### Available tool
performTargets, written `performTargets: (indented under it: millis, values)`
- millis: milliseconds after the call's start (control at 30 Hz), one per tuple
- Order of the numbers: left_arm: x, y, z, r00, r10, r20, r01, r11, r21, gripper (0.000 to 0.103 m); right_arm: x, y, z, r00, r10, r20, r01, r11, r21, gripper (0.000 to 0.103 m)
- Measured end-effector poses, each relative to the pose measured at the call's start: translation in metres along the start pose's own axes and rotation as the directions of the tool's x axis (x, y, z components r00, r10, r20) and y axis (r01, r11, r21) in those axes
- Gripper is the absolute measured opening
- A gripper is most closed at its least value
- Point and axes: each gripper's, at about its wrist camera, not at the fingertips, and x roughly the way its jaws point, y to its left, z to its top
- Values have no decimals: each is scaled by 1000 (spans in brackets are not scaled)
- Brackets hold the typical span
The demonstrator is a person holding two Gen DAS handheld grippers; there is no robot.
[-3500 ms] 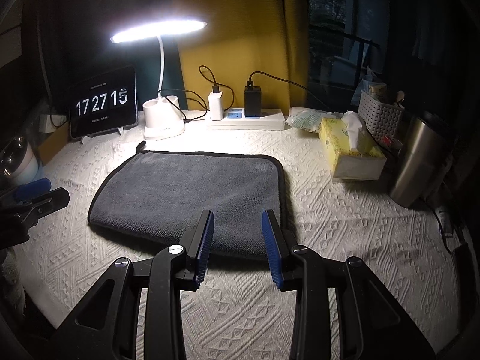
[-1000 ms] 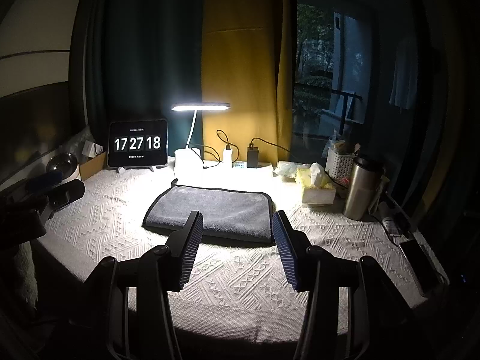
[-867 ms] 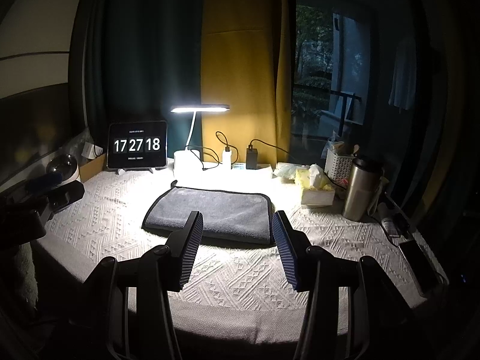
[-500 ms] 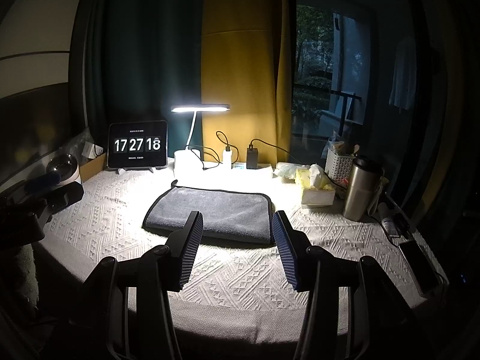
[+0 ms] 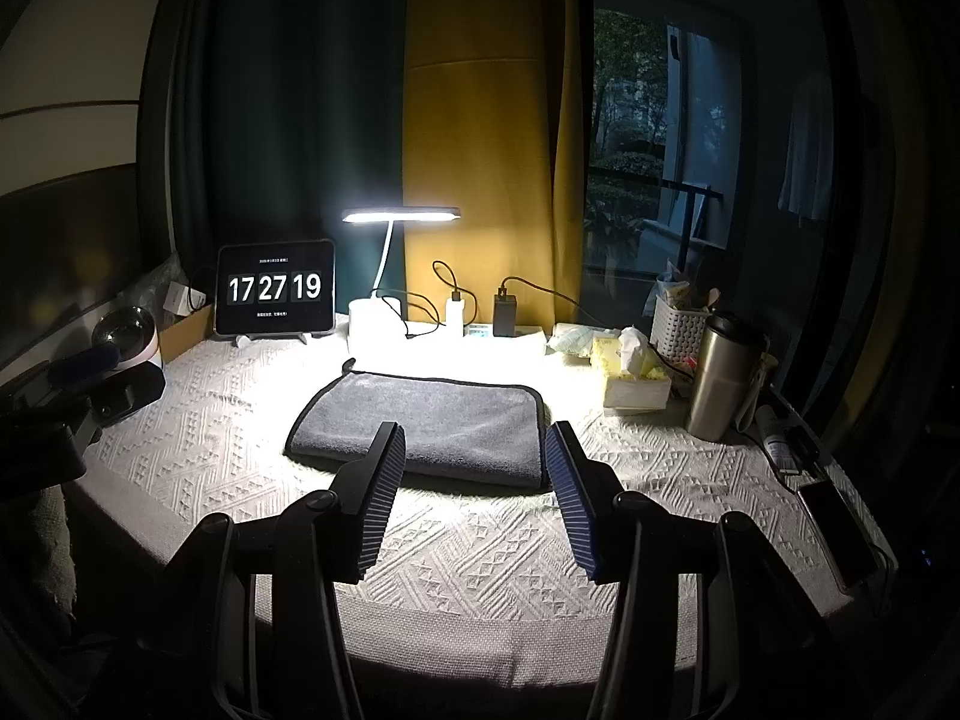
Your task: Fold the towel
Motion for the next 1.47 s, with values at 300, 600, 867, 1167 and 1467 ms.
performTargets:
  millis: [300, 600, 867, 1167, 1467]
  values:
    - [0, 0, -1, 1000, 0, 1, 0, 1000, -4, 93, 0, 1, 0, 1000, 1, -1, -1, 1000, -1, 56]
    - [0, -1, -4, 1000, 3, 4, -3, 1000, -9, 93, 1, 2, 0, 1000, 2, -5, -2, 1000, -1, 58]
    - [1, -3, -5, 1000, 6, 3, -6, 1000, -16, 93, 3, 2, -2, 1000, 3, -15, -3, 1000, -1, 58]
    - [2, -4, -6, 1000, 8, 1, -8, 1000, -23, 94, 5, 3, -2, 1000, 4, -19, -4, 1000, -1, 58]
    - [15, -5, -8, 1000, 20, -22, -21, 1000, -18, 94, 20, -3, -3, 999, 8, -44, -8, 1000, 10, 58]
